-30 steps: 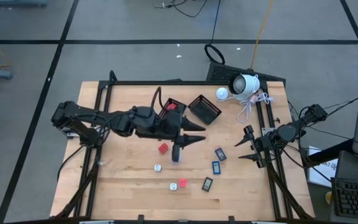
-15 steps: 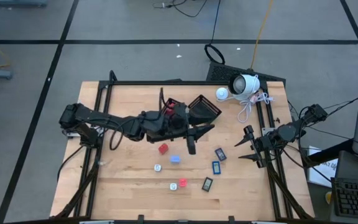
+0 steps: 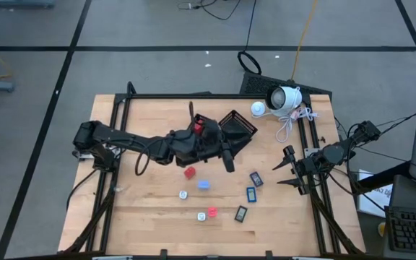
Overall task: Pick & Place Office items
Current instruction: Put the red charger adapter into the left black bin
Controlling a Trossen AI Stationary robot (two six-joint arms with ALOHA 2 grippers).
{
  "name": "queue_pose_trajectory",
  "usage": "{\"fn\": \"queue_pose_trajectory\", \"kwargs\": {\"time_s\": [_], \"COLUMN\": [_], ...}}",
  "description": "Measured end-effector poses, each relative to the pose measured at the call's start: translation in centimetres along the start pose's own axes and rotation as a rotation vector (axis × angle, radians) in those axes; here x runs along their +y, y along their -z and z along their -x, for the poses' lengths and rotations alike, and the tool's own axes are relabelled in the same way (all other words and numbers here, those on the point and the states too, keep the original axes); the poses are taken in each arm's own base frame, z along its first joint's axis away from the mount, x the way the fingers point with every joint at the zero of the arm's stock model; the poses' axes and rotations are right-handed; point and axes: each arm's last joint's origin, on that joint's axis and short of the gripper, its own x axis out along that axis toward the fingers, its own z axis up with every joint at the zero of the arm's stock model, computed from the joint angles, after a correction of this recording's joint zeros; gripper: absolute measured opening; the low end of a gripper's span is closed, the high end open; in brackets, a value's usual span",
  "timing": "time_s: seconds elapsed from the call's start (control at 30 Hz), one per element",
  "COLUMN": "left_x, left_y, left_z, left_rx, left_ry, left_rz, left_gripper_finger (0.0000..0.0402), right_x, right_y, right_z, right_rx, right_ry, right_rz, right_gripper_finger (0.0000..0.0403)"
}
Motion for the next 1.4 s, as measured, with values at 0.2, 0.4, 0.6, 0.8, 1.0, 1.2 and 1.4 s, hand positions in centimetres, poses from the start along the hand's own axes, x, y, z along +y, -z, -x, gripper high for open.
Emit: {"fn": "queue_pose_trajectory", "kwargs": {"time_s": [0.2, 0.4, 0.6, 0.8, 1.0, 1.2, 1.4], "left_x": [0.6, 1.4, 2.1, 2.7, 3.2, 3.4, 3.4], "left_y": [-0.5, -0.8, -1.2, -1.5, -1.7, -1.8, -1.8], "left_z": [-0.2, -0.6, -1.0, -1.3, -1.5, -1.5, -1.5], "left_rx": [-0.057, -0.061, -0.071, -0.080, -0.086, -0.088, -0.086], "left_ry": [-0.068, -0.090, -0.108, -0.125, -0.136, -0.140, -0.138], "left_rz": [0.010, 0.004, 0.000, -0.004, -0.006, -0.007, -0.013], "left_gripper_finger": [0.0127, 0.0127, 0.0127, 0.0127, 0.0127, 0.0127, 0.0127], "right_x": [0.0, 0.0, 0.0, 0.0, 0.0, 0.0, 0.0], "right_y": [0.0, 0.0, 0.0, 0.0, 0.0, 0.0, 0.0], "right_z": [0.0, 0.0, 0.0, 0.0, 0.0, 0.0, 0.0], "right_rx": [0.000, 0.000, 0.000, 0.000, 0.000, 0.000, 0.000], "right_ry": [0.000, 0.000, 0.000, 0.000, 0.000, 0.000, 0.000], "right_rz": [0.000, 0.000, 0.000, 0.000, 0.000, 0.000, 0.000], "right_gripper_finger": [0.0224, 0.0224, 0.0224, 0.0224, 0.0224, 0.0224, 0.0224]}}
